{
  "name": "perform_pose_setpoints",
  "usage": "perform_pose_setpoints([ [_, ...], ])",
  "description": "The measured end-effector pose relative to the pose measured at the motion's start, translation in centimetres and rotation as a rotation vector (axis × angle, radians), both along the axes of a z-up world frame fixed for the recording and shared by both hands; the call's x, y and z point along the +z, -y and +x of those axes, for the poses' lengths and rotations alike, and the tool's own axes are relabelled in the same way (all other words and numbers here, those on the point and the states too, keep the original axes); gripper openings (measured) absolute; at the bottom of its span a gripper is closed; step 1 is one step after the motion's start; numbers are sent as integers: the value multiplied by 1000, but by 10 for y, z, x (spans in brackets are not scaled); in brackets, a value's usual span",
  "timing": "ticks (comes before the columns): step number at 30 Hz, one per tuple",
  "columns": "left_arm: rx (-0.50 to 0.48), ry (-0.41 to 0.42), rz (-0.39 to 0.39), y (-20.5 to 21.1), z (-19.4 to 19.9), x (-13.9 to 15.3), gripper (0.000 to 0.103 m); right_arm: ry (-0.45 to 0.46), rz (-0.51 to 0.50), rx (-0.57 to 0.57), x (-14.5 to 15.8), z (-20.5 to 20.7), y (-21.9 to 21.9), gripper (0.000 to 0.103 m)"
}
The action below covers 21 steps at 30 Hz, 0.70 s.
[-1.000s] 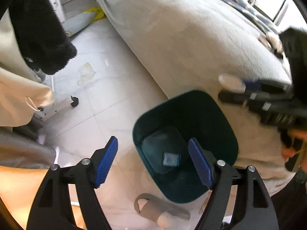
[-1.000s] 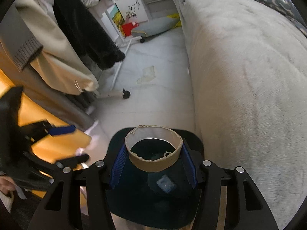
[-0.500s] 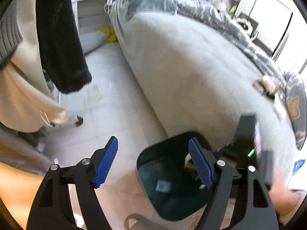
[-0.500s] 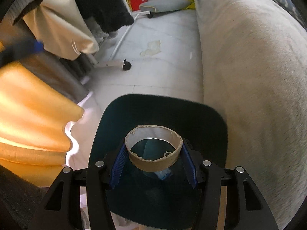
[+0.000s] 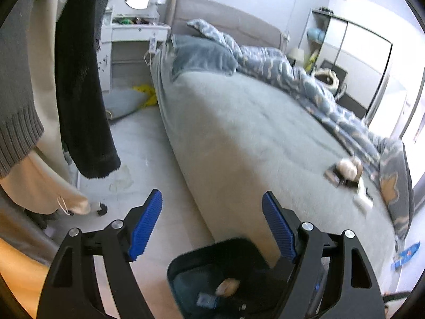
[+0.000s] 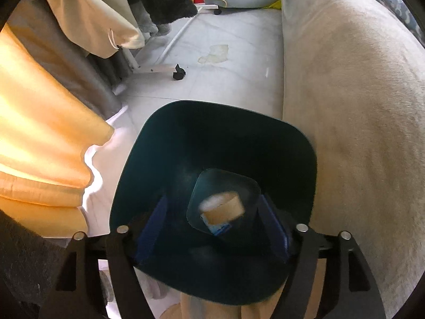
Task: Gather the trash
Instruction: 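Move both open tools back toward the remaining trash on the bed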
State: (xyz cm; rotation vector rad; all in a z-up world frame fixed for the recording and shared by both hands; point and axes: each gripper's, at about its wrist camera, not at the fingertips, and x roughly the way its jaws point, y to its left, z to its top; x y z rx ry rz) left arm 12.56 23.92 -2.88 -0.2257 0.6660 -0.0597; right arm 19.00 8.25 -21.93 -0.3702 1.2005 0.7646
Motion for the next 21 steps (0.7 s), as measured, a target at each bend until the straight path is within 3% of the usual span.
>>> perform_pose_setpoints([
  [7,-1,59,-25,14,4,18,83,58,74,3,32,-1,13,75],
  [11,-7,74,1,30,9,22,88,95,122,-8,55,3,28,75],
  [21,-65,98,46,76,22,29,90,200,189,-63,99,21,75,76],
])
